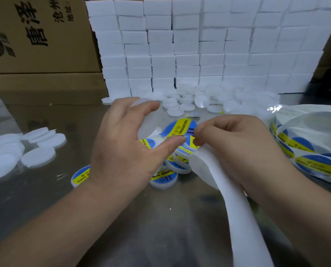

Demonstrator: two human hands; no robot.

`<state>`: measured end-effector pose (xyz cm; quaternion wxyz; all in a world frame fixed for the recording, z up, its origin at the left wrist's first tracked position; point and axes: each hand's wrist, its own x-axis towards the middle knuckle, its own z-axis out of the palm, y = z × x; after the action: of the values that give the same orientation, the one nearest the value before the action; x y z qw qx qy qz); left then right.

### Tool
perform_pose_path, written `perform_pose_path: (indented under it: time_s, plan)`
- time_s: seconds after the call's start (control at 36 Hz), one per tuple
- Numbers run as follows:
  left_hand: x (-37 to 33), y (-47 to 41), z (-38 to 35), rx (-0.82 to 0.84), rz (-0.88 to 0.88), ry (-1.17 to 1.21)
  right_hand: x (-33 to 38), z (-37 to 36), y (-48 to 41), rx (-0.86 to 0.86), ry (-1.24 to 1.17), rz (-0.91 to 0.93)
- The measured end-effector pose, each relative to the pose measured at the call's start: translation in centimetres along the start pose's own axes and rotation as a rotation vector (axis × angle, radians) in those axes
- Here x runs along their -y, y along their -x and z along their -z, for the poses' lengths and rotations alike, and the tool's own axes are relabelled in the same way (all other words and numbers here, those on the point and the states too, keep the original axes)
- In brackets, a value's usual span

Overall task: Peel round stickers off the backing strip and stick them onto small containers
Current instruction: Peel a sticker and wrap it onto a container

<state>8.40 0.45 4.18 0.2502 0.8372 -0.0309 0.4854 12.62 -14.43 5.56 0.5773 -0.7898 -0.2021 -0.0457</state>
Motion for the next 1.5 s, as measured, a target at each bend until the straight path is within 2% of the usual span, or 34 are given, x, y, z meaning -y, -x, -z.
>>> perform_pose_path:
  time_s: [0.17, 0.25, 0.33, 0.42, 0.5, 0.69, 0.94, 1.19, 1.5]
  plan:
    - [0.5, 0.0, -0.5, 0.095, 0.112, -0.078, -0.5, 0.1, -0.4, -0.060, 0.056, 0.051]
    - [1.0, -0.2, -0.7, 0.076, 0.176, -0.080, -0.5, 0.5, -0.7, -0.147, 0.022, 0.083]
    - [1.2, -0.6, -0.7, 0.029, 0.342, 0.193, -0.4, 0.6, -0.9, -0.167, -0.019, 0.100]
    - [0.8, -1.1, -0.7, 0.022, 0.606, 0.609, -0.5, 0.0, -0.9, -0.032, -0.063, 0.056]
    - [0.5, -1.3, -0.9, 0.098, 0.660, 0.805, -0.7, -0.6, -0.7, 0.076, -0.051, -0.004]
    - [0.4, -1.2, -0.7, 0.259, 0.779, 1.136, -0.5, -0.5, -0.6, 0.111, -0.126, -0.061]
    - [0.7, -0.7, -0.7, 0.348, 0.772, 1.208, -0.6, -0.4, -0.7, 0.145, -0.158, -0.113]
    - [0.8, -0.6, -1.0, 0.301, 0.683, 1.159, -0.7, -0.5, -0.7, 0.173, -0.141, -0.093]
    - [0.8, -0.4, -1.3, 0.274, 0.662, 1.143, -0.8, -0.5, -0.7, 0.186, -0.129, -0.076]
